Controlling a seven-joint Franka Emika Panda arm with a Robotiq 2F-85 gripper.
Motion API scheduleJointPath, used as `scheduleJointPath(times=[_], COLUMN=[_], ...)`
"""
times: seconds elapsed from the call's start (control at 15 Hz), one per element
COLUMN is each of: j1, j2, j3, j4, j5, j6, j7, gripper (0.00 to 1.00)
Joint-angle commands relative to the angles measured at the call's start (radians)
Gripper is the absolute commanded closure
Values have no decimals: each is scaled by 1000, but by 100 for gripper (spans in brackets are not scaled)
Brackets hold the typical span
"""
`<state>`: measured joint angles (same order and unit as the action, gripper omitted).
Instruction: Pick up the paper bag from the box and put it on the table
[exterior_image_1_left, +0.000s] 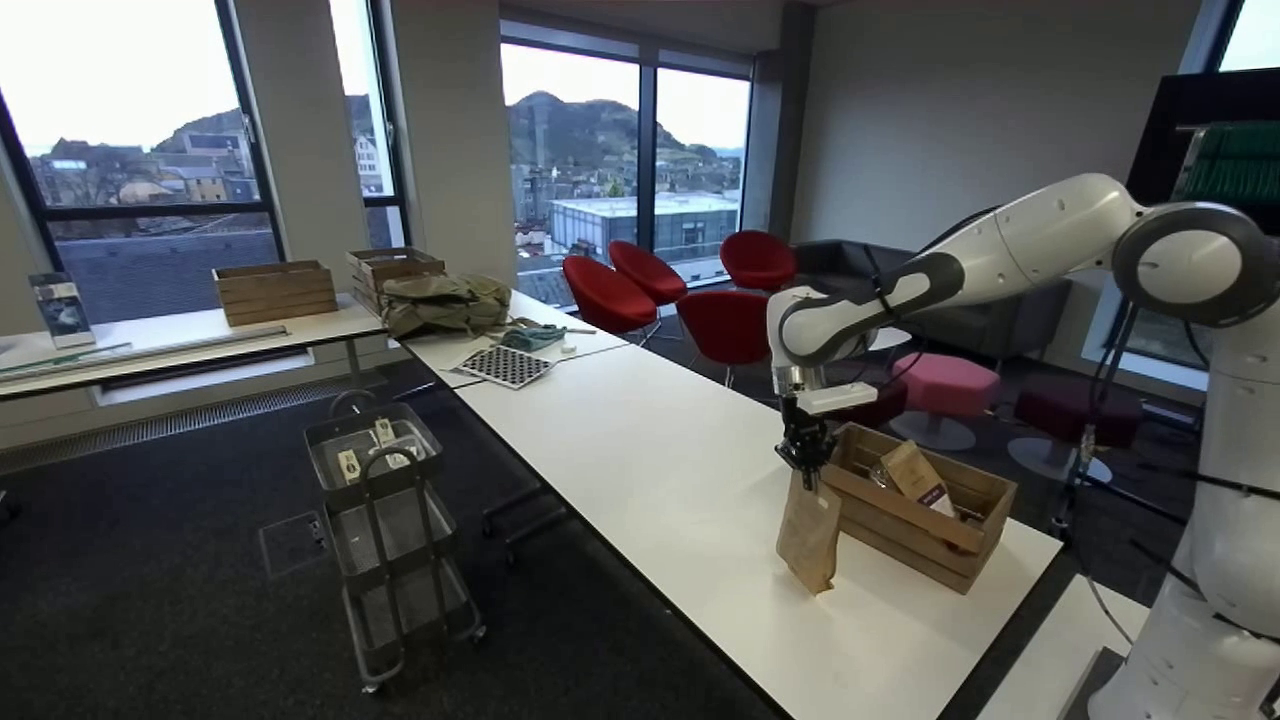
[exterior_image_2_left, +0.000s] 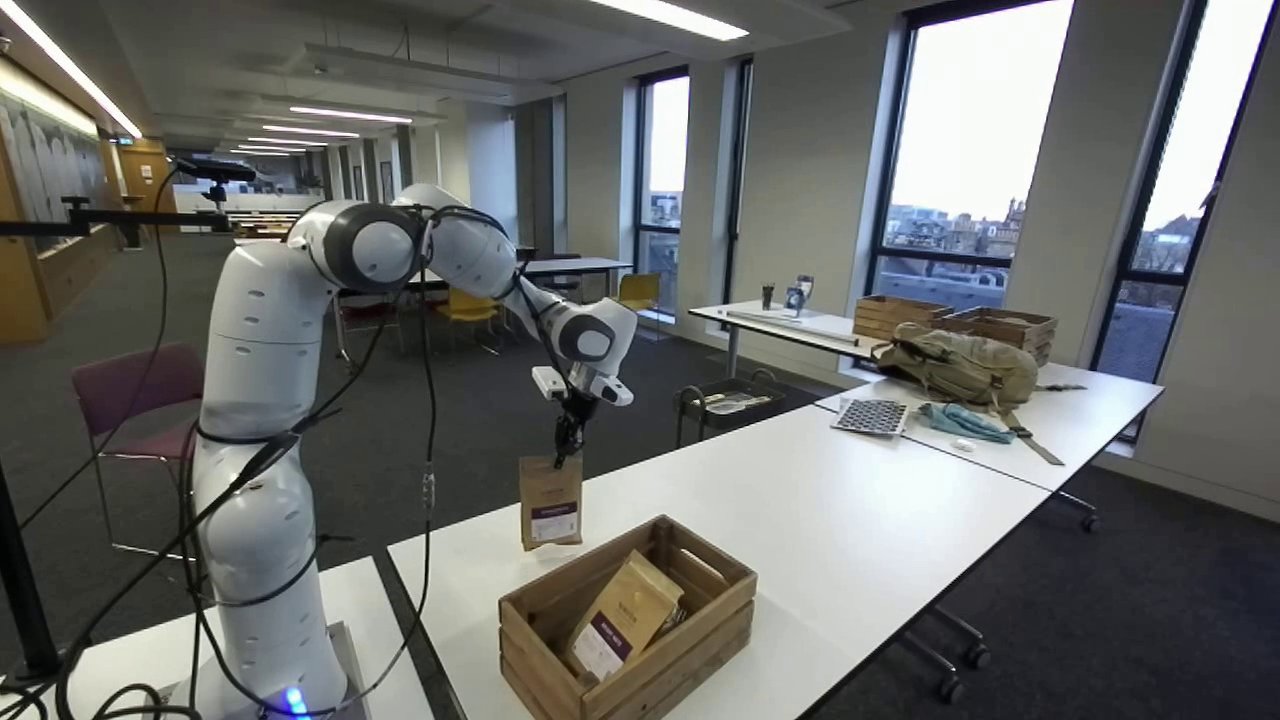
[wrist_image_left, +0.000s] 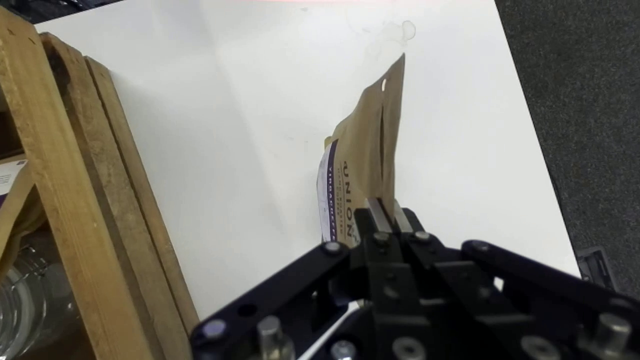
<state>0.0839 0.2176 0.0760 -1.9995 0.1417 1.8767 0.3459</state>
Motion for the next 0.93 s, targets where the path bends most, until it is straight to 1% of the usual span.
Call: scheduleJointPath(times=[0.0, 0.13, 0.2, 0.27, 0.4, 0.53, 0.87], j1=[1, 4, 6, 6, 7, 9, 11], j2=[92, 129, 134, 133, 120, 89, -20], j3=[-12, -13, -13, -12, -13, -16, -36], j4=[73, 93, 96, 100, 96, 78, 50], j5=[-1, -10, -20, -22, -28, -61, -157], j6=[-19, -22, -24, -23, -20, -1, 4], j7=[-35, -55, -70, -81, -94, -115, -60], gripper=[100, 100, 74, 73, 58, 43, 6])
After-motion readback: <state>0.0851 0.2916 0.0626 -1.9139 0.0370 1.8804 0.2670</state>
